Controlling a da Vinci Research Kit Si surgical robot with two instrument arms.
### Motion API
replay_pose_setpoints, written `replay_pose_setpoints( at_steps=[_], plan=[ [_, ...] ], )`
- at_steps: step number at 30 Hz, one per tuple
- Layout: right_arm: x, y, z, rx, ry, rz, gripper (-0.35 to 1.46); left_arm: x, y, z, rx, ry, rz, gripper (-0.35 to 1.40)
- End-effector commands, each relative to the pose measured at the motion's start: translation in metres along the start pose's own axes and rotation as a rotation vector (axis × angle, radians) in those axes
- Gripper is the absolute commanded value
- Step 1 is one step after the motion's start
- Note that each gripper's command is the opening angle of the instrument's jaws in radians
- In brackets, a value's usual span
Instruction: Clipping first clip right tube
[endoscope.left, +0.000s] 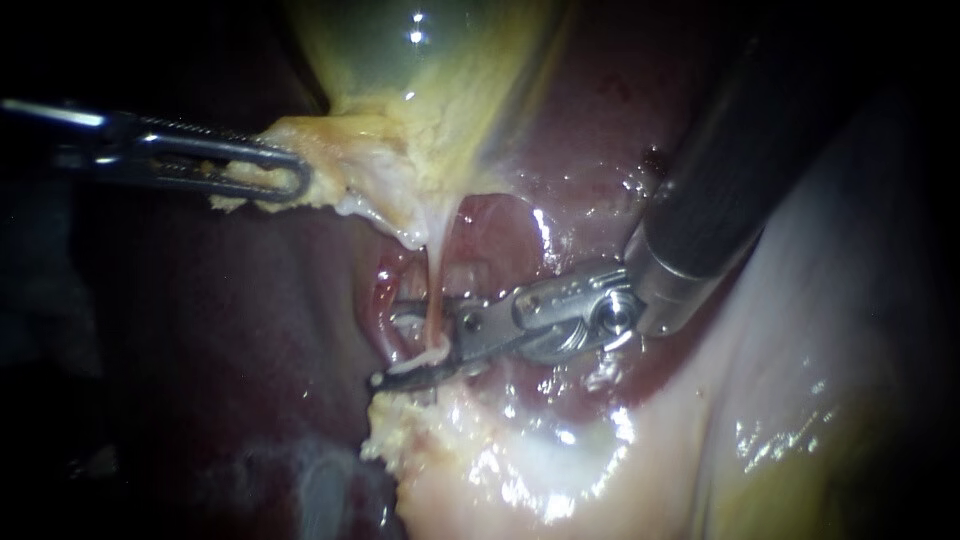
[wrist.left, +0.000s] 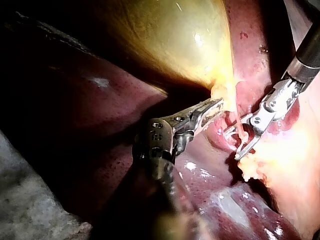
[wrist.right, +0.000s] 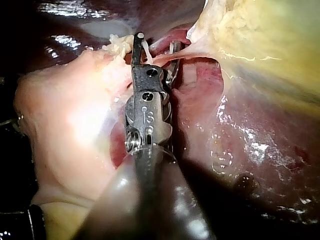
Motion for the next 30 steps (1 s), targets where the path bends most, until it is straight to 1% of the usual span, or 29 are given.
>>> replay_pose_setpoints(
  at_steps=[1, 7, 10, 13, 19, 23, 30],
  plan=[
    [0.0000, 0.0000, 0.0000, 0.000, 0.000, 0.000, 0.50, 0.0000, 0.0000, 0.0000, 0.000, 0.000, 0.000, -0.35],
    [0.0000, 0.0000, -0.0003, 0.001, 0.000, 0.000, 0.50, 0.0000, 0.0000, -0.0001, 0.000, 0.000, 0.000, -0.35],
    [-0.0001, -0.0001, -0.0005, 0.002, 0.009, 0.000, 0.50, 0.0000, 0.0000, -0.0001, 0.000, 0.000, 0.000, -0.35],
    [0.0000, -0.0002, -0.0010, 0.005, 0.010, 0.001, 0.50, -0.0001, 0.0000, -0.0002, -0.001, -0.001, 0.000, -0.35],
    [0.0005, -0.0003, -0.0026, 0.012, 0.011, 0.076, 0.50, -0.0001, 0.0000, -0.0003, -0.001, -0.001, 0.000, -0.35],
    [0.0009, -0.0004, -0.0042, 0.021, 0.012, 0.127, 0.50, -0.0001, 0.0000, -0.0003, -0.001, -0.001, 0.000, -0.35],
    [0.0013, -0.0006, -0.0075, 0.036, 0.013, 0.186, 0.50, -0.0001, 0.0000, -0.0003, -0.001, -0.001, 0.000, -0.35]
  ],
)
